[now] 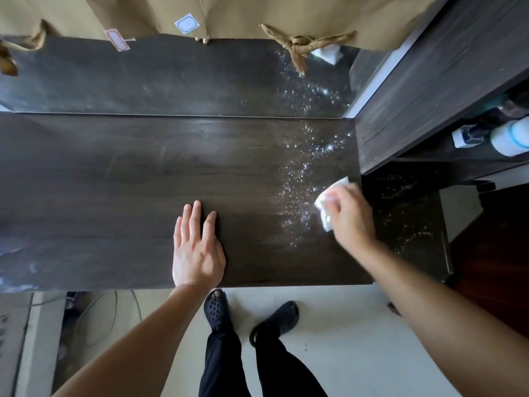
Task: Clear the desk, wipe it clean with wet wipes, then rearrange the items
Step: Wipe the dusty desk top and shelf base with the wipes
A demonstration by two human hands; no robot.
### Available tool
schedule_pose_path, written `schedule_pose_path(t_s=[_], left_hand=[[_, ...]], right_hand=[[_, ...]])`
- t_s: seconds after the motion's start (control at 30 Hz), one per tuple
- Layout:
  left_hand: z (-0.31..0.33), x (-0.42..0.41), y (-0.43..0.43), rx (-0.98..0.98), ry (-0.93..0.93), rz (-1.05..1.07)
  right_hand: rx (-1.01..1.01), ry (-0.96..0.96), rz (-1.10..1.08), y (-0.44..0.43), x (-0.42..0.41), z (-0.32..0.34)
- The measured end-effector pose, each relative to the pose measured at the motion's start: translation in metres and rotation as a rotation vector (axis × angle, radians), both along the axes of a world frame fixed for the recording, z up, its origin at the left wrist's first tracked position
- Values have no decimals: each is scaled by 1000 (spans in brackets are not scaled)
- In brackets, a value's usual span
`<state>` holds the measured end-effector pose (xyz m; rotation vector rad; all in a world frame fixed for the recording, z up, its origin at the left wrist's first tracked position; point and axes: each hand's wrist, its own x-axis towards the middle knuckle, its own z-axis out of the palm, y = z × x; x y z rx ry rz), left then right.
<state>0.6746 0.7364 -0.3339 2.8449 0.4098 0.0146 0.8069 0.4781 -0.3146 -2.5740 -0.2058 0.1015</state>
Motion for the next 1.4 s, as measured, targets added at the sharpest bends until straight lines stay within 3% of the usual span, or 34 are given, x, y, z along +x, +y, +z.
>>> schedule_pose_path(t_s=[0.1, 0.3, 0.37, 0.47, 0.53, 0.6, 0.7, 0.77, 0.93, 1.17, 1.3, 1.4], left_hand=[[-1, -1, 1, -7, -5, -4], [0, -1, 1, -7, 8, -16], [0, -1, 2, -5, 16, -18], [-1, -1, 2, -2, 18, -11], [-1, 0, 1, -5, 19, -8], [-1, 0, 2, -10, 14, -8], [0, 0, 2, -13, 17, -11], [1, -1, 2, -12, 18, -21], [1, 0, 2, -10, 14, -16], [2, 0, 2, -16, 15, -19], [2, 0, 2, -2, 13, -20], [2, -1, 2, -8, 12, -16]], right_hand=[[-95, -21, -56, 2, 9, -3], [-17, 37, 456, 3, -88, 4], [-31, 11, 386, 2, -52, -2], [-78, -102, 113, 2, 19, -3], [-22, -60, 5, 6, 24, 1], [23, -39, 126, 16, -13, 5], [25, -12, 472, 24, -86, 7], [17, -39, 567, 22, -85, 5], [-157, -128, 159, 17, 8, -2], [-207, -92, 586, 29, -95, -6], [-333, -49, 339, 50, -3, -6], [-376, -150, 199, 60, 17, 0]])
